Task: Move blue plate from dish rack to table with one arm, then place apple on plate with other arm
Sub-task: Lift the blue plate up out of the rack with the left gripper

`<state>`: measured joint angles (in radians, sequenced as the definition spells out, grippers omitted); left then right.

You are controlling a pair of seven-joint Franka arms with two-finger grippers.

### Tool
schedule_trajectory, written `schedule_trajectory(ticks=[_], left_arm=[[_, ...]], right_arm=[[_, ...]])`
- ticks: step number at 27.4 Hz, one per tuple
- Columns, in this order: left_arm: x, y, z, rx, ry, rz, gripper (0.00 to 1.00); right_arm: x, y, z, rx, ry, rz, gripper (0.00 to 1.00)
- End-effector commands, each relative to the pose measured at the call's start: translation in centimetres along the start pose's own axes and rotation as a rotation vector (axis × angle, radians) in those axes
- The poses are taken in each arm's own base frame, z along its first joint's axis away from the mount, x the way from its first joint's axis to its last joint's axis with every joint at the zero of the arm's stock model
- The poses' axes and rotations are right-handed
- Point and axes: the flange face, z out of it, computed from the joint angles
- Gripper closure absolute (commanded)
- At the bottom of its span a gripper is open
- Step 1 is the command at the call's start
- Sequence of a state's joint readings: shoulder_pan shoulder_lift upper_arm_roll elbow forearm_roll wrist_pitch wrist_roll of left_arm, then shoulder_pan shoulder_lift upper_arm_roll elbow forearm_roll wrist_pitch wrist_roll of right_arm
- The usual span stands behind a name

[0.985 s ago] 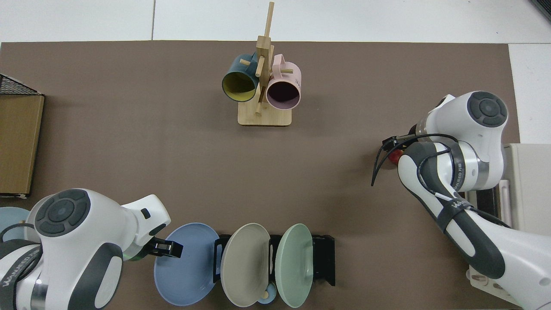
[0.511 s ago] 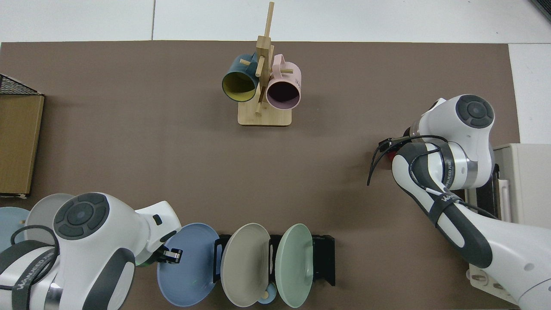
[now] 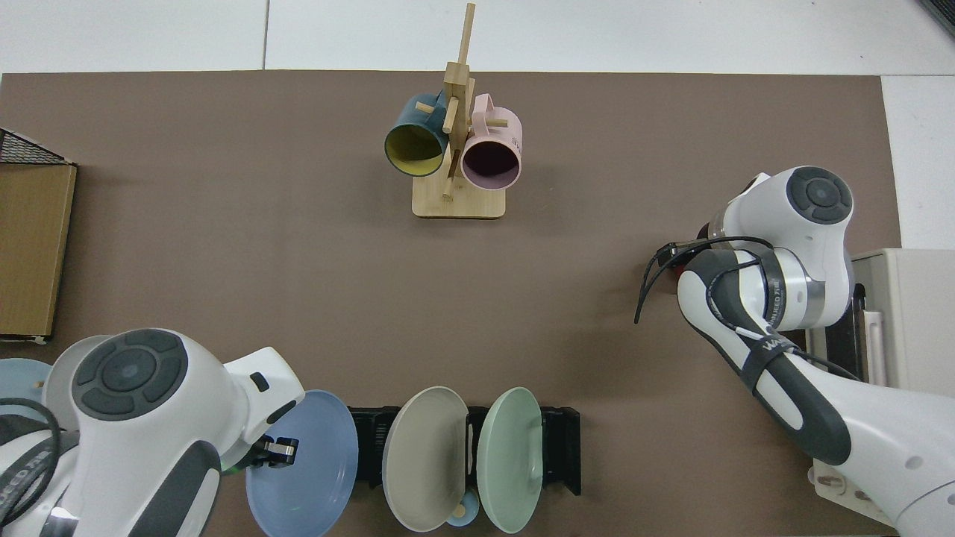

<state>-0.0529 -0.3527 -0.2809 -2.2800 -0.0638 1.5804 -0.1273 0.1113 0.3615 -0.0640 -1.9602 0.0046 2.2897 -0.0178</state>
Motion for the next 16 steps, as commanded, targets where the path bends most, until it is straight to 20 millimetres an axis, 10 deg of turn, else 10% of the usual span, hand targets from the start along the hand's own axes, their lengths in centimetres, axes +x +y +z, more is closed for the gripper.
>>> schedule_trajectory(ticks=[1, 10, 16], left_arm=[[-0.6, -1.2, -5.1, 0.015, 0.055, -0.043, 1.0], [3.9, -7.8, -7.6, -0.154, 0.215, -0.07, 1.0], [8.4, -8.0, -5.4, -0.329, 0.266, 0.006, 1.0]], right_arm=[[-0.5, -0.9, -0.2, 0.001, -0.023, 0.046, 0.97], [0.1, -1.3, -4.7, 0.0, -0.026, 0.042, 0.98], [-0.7, -1.2, -9.0, 0.004, 0.003, 0.038, 0.98]])
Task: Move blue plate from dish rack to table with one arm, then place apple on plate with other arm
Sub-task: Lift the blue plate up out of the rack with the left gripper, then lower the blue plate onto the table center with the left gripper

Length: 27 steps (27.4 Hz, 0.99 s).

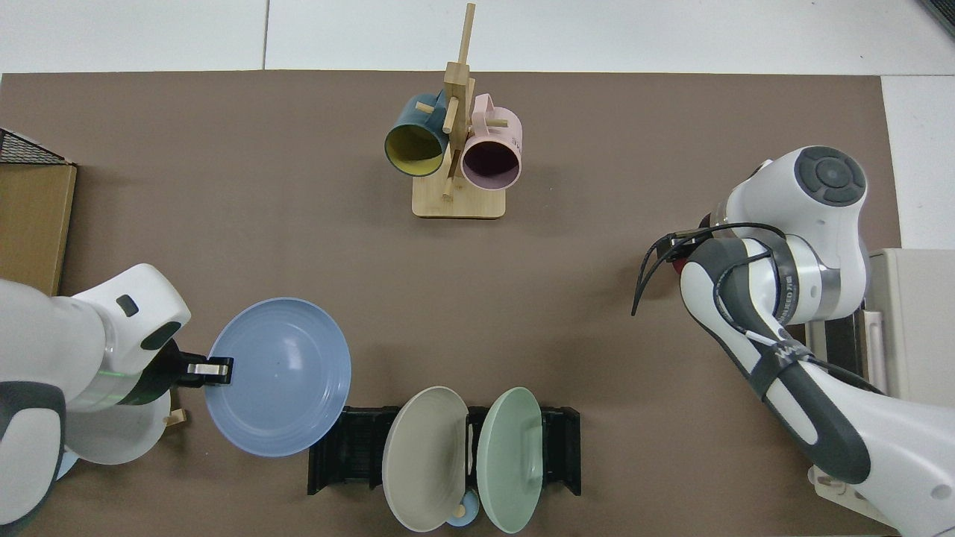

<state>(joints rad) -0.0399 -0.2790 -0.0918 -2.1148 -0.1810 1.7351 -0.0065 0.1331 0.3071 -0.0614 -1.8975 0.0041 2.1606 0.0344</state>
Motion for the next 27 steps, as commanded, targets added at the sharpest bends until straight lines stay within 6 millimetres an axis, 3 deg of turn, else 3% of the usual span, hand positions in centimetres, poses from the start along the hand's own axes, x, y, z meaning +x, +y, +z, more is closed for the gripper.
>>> schedule_trajectory(ticks=[1, 7, 15, 24, 27], left_arm=[[4.2, -0.2, 3.2, -0.097, 0.024, 0.044, 1.0], [8.4, 0.7, 8.7, -0.29, 0.042, -0.053, 1.0], [10.3, 5.0, 14.1, -0.389, 0.04, -0.081, 1.0], [10.8, 10.7, 15.9, -0.381, 0.145, -0.049, 1.0], [11.0, 10.8, 16.5, -0.378, 0.154, -0.063, 0.99]], right_arm=[[-1.3, 0.2, -4.6, 0.002, 0.019, 0.008, 0.98], [-2.5, 0.5, -9.6, 0.009, 0.039, 0.02, 0.98], [-3.4, 0.8, -15.2, 0.009, 0.019, 0.024, 1.0], [-3.6, 0.5, -15.2, 0.009, 0.019, 0.021, 1.0], [-3.6, 0.4, -15.0, 0.011, 0.016, 0.02, 1.0]])
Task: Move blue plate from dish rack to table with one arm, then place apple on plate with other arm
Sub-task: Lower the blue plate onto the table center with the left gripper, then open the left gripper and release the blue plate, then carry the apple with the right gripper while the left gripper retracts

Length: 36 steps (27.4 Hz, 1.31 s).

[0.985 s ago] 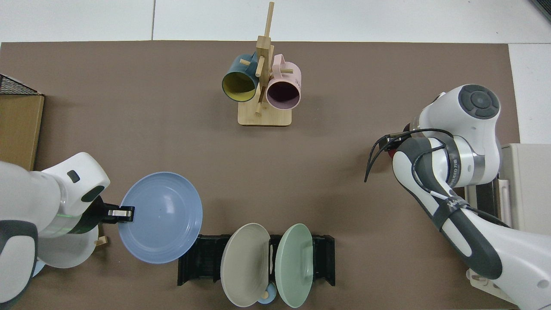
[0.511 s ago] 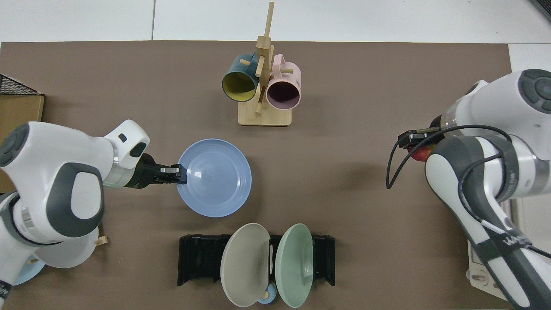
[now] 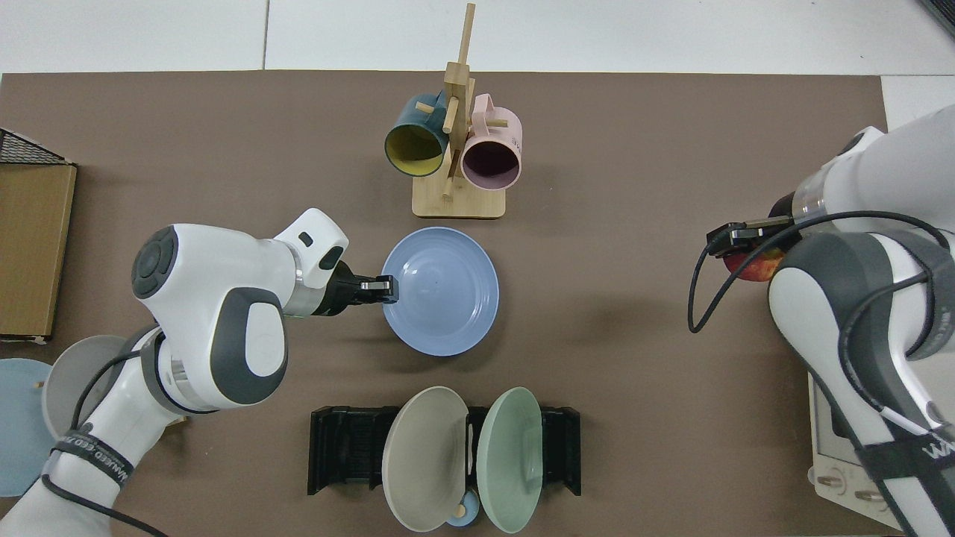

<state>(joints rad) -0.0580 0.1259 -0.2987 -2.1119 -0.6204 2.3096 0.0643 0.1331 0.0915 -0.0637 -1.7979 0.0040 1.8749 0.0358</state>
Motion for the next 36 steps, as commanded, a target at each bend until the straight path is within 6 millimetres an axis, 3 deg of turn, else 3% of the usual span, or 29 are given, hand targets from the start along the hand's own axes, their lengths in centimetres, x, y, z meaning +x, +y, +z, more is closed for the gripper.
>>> schedule_trajectory(ticks=[1, 4, 11, 17, 20, 22, 26, 30, 36], left_arm=[[0.4, 1.0, 1.0, -0.011, 0.034, -0.013, 0.97], [0.1, 1.8, 1.3, -0.009, 0.032, 0.001, 0.75], [0.0, 1.6, 1.5, -0.005, 0.028, 0.003, 0.64], [-0.1, 1.7, 1.3, -0.001, 0.02, 0.013, 0.44], [0.3, 1.5, -0.1, 0.033, 0.035, 0.032, 0.33], [0.9, 1.3, -2.0, 0.077, 0.047, 0.048, 0.02], [1.6, 1.3, -8.3, 0.242, -0.001, 0.102, 0.01], [1.9, 2.7, -14.7, 0.423, -0.092, 0.172, 0.0], [1.7, 2.8, -21.8, 0.545, -0.134, 0.168, 0.0]], right_arm=[[-0.2, -0.1, 0.0, -0.004, -0.013, 0.016, 1.0], [-0.3, -0.1, 0.1, -0.004, -0.016, 0.017, 1.0], [-0.4, -0.1, 0.4, 0.002, -0.021, 0.027, 1.0], [-0.6, -0.5, 1.4, 0.009, -0.031, 0.056, 1.0], [-0.7, -2.1, 2.4, 0.011, -0.027, 0.065, 1.0], [-0.7, -3.6, 3.0, 0.012, -0.007, 0.073, 1.0], [-0.7, -6.5, 4.0, 0.013, 0.008, 0.101, 1.0], [-0.5, -9.8, 5.7, 0.012, 0.012, 0.121, 1.0], [-0.5, -14.8, 6.8, 0.019, 0.03, 0.16, 1.0]])
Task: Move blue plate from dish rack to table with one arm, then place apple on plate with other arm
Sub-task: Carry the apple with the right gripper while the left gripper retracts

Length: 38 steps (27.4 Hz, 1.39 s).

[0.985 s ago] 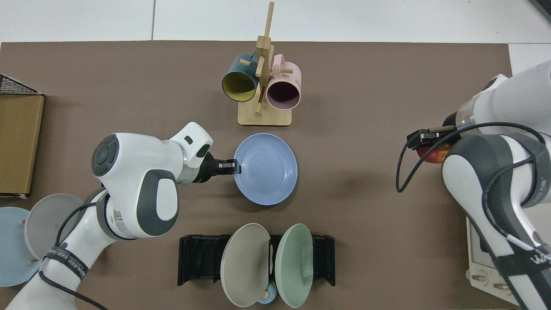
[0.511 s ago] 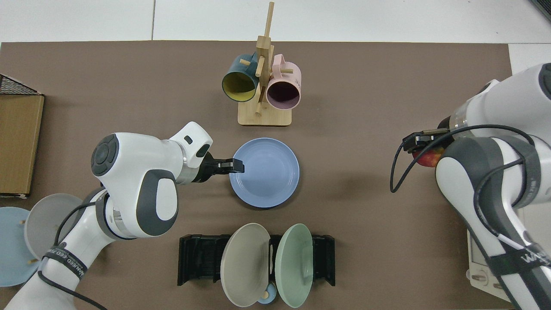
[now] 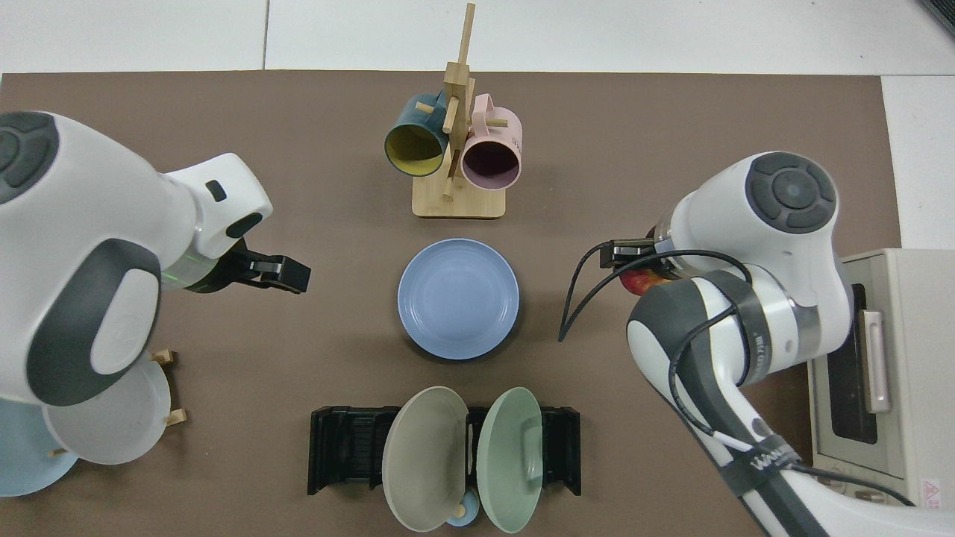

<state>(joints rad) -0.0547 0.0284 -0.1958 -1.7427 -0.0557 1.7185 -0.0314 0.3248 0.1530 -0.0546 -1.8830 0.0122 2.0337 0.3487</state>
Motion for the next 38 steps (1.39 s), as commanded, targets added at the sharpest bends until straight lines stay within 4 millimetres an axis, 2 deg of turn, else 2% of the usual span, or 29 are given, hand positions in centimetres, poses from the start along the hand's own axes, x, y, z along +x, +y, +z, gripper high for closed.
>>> schedule_trajectory(ticks=[1, 7, 10, 14, 15, 18, 23, 25, 31, 35, 38], left_arm=[[-0.4, -2.3, -4.2, 0.096, -0.047, -0.011, 0.0], [-1.4, -4.4, -8.4, 0.096, -0.047, -0.001, 0.0], [-1.6, -4.9, -8.8, 0.096, -0.043, -0.004, 0.0], [-2.2, -5.3, -9.8, 0.097, -0.025, -0.016, 0.0], [-2.3, -5.7, -10.0, 0.096, -0.019, -0.023, 0.0], [-2.4, -6.2, -9.9, 0.092, -0.02, -0.035, 0.0], [-2.3, -6.5, -10.1, 0.084, -0.006, -0.035, 0.0], [-2.3, -7.0, -10.1, 0.083, -0.006, -0.052, 0.0], [-2.4, -7.0, -10.0, 0.084, -0.012, -0.059, 0.0], [-2.4, -7.0, -10.0, 0.083, -0.011, -0.058, 0.0], [-2.4, -7.0, -10.0, 0.083, -0.01, -0.058, 0.0]], right_arm=[[-0.4, -3.8, 0.5, 0.016, 0.02, 0.05, 1.0], [-1.2, -8.8, 1.2, 0.017, 0.019, 0.097, 1.0], [-1.9, -10.8, 1.7, 0.016, 0.016, 0.115, 1.0], [-2.6, -12.9, 3.6, 0.006, -0.009, 0.167, 1.0], [-2.7, -13.7, 3.6, 0.025, -0.008, 0.179, 1.0], [-3.1, -16.3, 4.2, 0.05, -0.012, 0.192, 1.0], [-3.4, -18.6, 6.1, 0.053, -0.006, 0.239, 1.0], [-4.1, -20.3, 6.6, 0.063, 0.007, 0.236, 1.0], [-4.0, -22.3, 7.1, 0.072, 0.015, 0.272, 1.0], [-4.6, -25.2, 9.1, 0.064, 0.01, 0.292, 1.0], [-4.3, -25.4, 10.3, 0.054, 0.005, 0.297, 1.0]])
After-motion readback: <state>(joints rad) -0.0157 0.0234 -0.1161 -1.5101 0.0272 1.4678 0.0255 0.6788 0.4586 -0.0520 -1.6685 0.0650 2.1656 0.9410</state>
